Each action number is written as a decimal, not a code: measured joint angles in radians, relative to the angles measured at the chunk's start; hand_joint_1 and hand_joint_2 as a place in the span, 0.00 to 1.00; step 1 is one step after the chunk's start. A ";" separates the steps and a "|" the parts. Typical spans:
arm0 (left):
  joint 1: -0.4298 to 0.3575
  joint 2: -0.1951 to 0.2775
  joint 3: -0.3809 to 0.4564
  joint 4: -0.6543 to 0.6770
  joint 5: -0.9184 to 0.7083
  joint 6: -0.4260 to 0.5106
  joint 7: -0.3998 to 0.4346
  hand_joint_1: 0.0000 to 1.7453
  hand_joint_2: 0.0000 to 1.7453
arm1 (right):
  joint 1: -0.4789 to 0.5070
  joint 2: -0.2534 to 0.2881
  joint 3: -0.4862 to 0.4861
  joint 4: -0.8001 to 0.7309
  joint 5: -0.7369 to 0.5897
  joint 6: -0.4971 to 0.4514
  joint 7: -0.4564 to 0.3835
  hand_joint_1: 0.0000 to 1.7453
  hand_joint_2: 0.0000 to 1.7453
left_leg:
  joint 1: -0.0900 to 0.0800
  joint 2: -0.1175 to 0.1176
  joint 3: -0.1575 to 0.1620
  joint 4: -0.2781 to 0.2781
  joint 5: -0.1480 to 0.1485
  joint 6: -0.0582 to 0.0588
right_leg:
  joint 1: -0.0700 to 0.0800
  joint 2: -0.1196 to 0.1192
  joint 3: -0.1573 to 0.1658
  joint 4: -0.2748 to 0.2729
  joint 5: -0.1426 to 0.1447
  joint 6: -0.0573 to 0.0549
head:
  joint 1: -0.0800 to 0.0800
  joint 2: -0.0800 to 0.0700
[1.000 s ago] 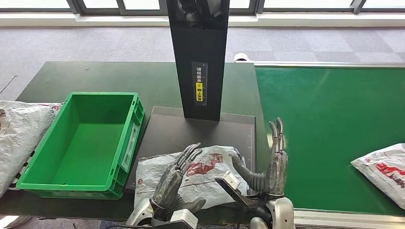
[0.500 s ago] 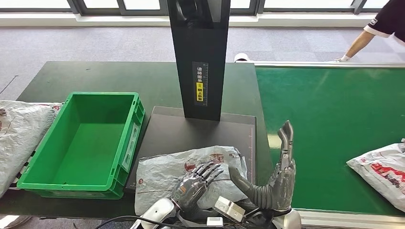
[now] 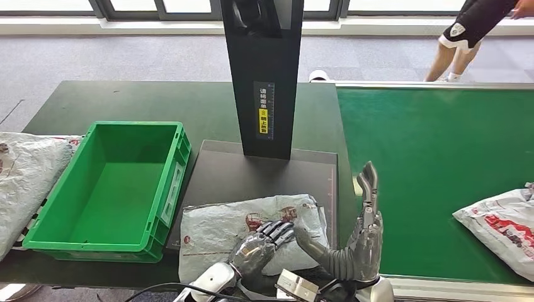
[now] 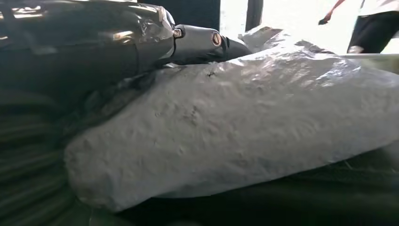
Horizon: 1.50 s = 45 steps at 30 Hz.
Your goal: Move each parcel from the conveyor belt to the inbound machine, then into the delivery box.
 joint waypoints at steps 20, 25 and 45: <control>0.061 0.013 0.043 -0.142 0.012 0.036 -0.061 1.00 1.00 | -0.034 0.000 0.005 0.000 -0.043 -0.005 -0.040 0.00 1.00 | -0.001 -0.002 -0.007 0.000 0.006 0.003 | 0.000 0.000 -0.005 0.000 0.005 0.004 | 0.000 0.000; 0.063 0.013 0.045 -0.147 0.012 0.040 -0.061 1.00 1.00 | -0.035 0.000 0.005 0.000 -0.050 -0.005 -0.044 0.00 1.00 | -0.001 -0.002 -0.008 0.000 0.005 0.004 | 0.000 0.000 -0.006 0.000 0.004 0.005 | 0.000 0.000; 0.193 0.060 0.134 -0.756 -0.139 0.409 -0.059 1.00 1.00 | 0.043 0.000 0.006 -0.022 -0.081 -0.007 -0.105 0.00 1.00 | -0.001 -0.003 -0.010 0.000 0.005 0.004 | 0.000 -0.001 -0.008 0.000 0.004 0.005 | 0.000 0.000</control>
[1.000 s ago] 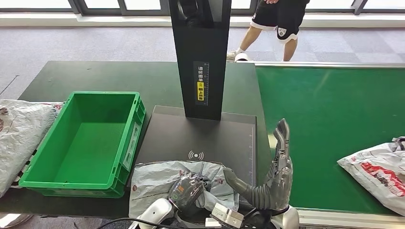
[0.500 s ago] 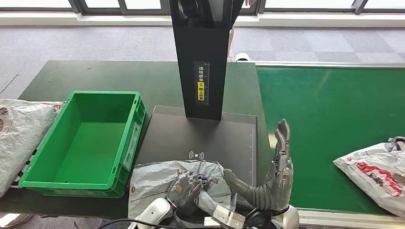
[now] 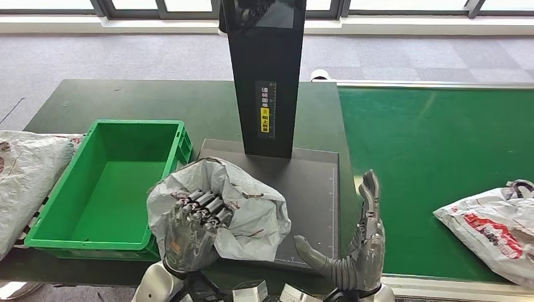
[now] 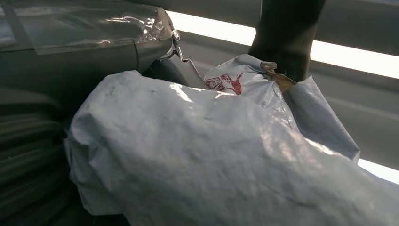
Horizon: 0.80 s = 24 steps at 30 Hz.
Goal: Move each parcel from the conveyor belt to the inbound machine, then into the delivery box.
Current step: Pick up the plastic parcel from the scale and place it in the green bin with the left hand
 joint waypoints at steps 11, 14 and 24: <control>-0.122 0.059 0.148 -0.114 -0.003 0.022 0.067 1.00 1.00 | 0.031 -0.001 0.001 -0.006 -0.073 0.013 -0.057 0.00 1.00 | 0.000 0.000 0.000 0.000 0.003 0.000 | 0.000 0.000 0.000 0.000 0.001 0.000 | 0.000 0.000; -0.192 0.085 0.218 -0.083 0.030 0.006 0.079 1.00 1.00 | 0.034 -0.001 0.002 -0.006 -0.080 0.023 -0.067 0.00 1.00 | 0.000 0.000 0.001 0.000 0.004 -0.001 | 0.000 0.000 0.000 0.000 0.002 -0.001 | 0.000 0.000; -0.384 0.163 0.410 0.101 0.284 -0.091 0.022 1.00 1.00 | 0.034 -0.002 0.006 -0.002 -0.111 0.068 -0.106 0.00 1.00 | 0.000 -0.001 0.000 0.000 0.005 -0.001 | 0.001 0.000 0.000 0.000 0.003 -0.002 | 0.000 0.000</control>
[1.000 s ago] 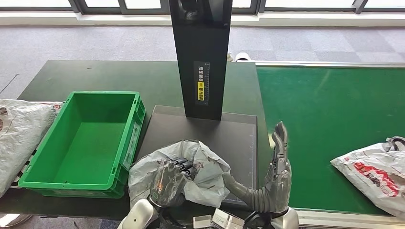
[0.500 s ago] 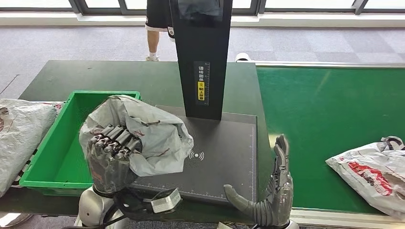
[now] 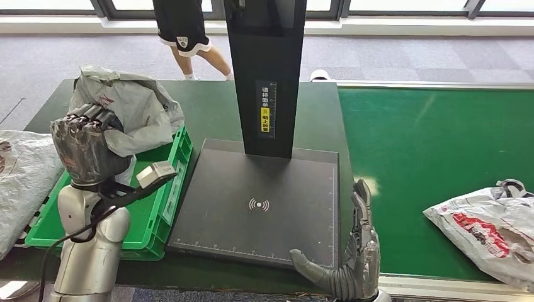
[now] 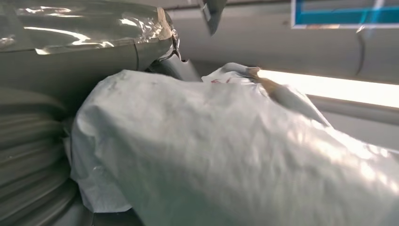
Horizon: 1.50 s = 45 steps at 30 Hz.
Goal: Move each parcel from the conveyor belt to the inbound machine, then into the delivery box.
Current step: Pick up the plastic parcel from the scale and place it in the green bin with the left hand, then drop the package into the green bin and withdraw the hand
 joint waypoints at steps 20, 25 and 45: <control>-0.311 0.104 0.294 0.665 -0.017 -0.020 0.009 1.00 1.00 | -0.022 0.009 0.000 0.013 0.031 0.065 0.000 0.00 1.00 | 0.000 -0.001 -0.002 0.000 0.003 -0.003 | -0.001 0.000 -0.003 0.001 0.002 -0.002 | 0.000 0.000; -0.354 0.103 0.302 0.794 -0.019 -0.122 0.027 0.99 1.00 | -0.022 0.002 0.000 0.013 0.031 0.051 0.018 0.00 1.00 | 0.000 -0.001 -0.002 0.000 0.003 -0.003 | 0.000 0.001 -0.003 0.001 0.002 -0.002 | 0.000 0.000; -0.384 0.067 0.291 0.855 -0.027 -0.277 0.046 0.00 0.00 | -0.073 -0.021 0.002 0.043 -0.014 0.007 0.033 0.00 1.00 | 0.000 0.000 -0.002 0.000 0.003 -0.003 | 0.000 0.001 -0.004 0.001 0.002 -0.002 | 0.000 0.000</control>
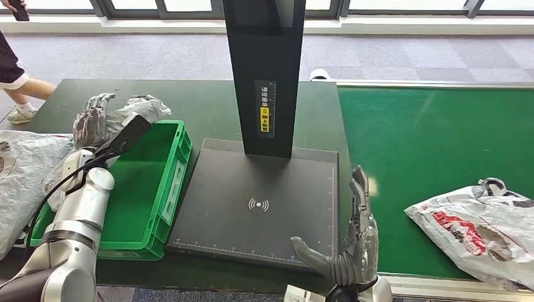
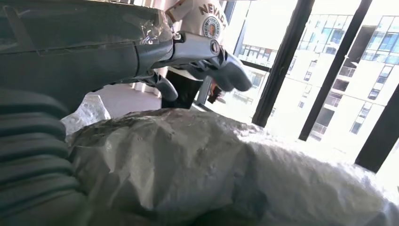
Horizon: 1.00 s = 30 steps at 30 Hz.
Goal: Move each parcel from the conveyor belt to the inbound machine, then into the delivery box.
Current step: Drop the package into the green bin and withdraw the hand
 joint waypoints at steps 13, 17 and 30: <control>-0.010 -0.001 -0.001 0.000 0.003 -0.006 0.001 0.00 0.00 | -0.004 -0.007 0.003 0.026 -0.004 -0.009 0.000 0.00 1.00 | 0.000 0.000 0.000 0.000 0.000 0.000 | 0.000 0.000 0.000 0.000 0.000 0.000 | 0.000 0.000; -0.010 -0.001 -0.002 -0.006 0.016 -0.017 0.008 0.00 0.00 | -0.003 -0.009 0.008 0.031 -0.004 -0.017 -0.001 0.00 1.00 | 0.000 0.000 0.000 0.000 0.000 0.000 | 0.000 0.000 0.000 0.000 0.000 0.000 | 0.000 0.000; 0.096 -0.012 -0.026 -0.254 0.339 -0.098 -0.107 0.00 0.00 | 0.026 -0.009 0.007 0.028 0.036 -0.036 0.020 0.00 1.00 | 0.000 0.002 0.000 0.000 -0.001 0.000 | 0.000 0.001 0.000 0.000 0.000 0.000 | 0.000 0.000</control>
